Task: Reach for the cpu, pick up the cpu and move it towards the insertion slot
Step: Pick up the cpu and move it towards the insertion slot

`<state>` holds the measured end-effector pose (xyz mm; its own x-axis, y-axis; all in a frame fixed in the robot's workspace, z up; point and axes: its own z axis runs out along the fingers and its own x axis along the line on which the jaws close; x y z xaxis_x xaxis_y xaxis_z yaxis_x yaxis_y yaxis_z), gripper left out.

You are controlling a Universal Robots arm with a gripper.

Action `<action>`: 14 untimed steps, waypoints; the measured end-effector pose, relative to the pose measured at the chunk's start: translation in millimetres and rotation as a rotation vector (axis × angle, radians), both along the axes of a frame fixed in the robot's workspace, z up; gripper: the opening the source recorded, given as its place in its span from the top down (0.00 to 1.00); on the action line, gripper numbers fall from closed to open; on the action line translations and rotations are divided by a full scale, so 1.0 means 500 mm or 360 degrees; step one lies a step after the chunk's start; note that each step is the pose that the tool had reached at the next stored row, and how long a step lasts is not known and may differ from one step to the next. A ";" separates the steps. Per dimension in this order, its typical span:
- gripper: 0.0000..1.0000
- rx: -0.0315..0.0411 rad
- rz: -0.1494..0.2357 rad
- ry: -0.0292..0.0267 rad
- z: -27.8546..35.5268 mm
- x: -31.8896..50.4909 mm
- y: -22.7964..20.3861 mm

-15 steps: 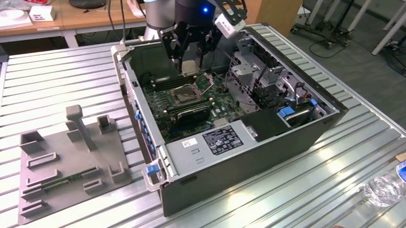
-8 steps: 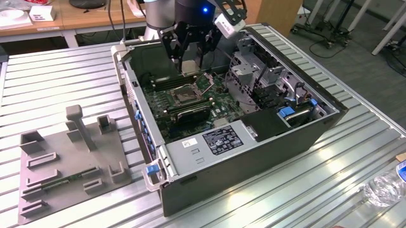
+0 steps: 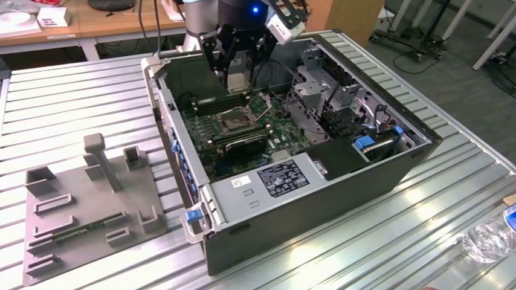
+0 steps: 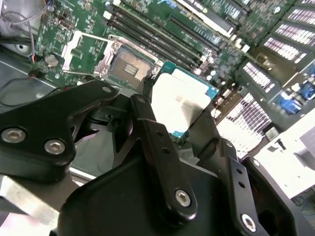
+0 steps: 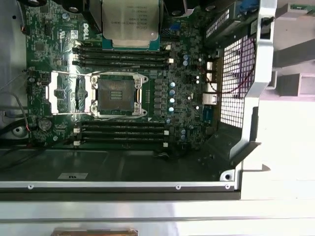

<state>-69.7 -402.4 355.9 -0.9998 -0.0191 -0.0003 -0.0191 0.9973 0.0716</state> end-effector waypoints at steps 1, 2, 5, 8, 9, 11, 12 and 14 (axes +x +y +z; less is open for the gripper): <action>0.46 0.0000 0.0000 0.00000 -0.001 0.000 0.0038; 0.46 0.0000 0.0000 0.00000 -0.002 0.000 0.0072; 0.46 0.0000 0.0000 0.00000 -0.007 0.000 0.0156; 0.46 0.0000 0.0000 0.00000 -0.017 0.000 0.0188; 0.46 0.0000 0.0000 0.00001 -0.021 0.000 0.0196; 0.46 0.0000 0.0000 0.00001 -0.025 0.000 0.0215; 0.46 0.0000 0.0000 -0.00001 -0.026 0.000 0.0222; 0.46 0.0000 0.0000 0.00001 -0.027 0.000 0.0243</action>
<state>-69.8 -390.3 342.6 -0.9998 -0.0190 -0.0002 -0.0190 0.9973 0.0716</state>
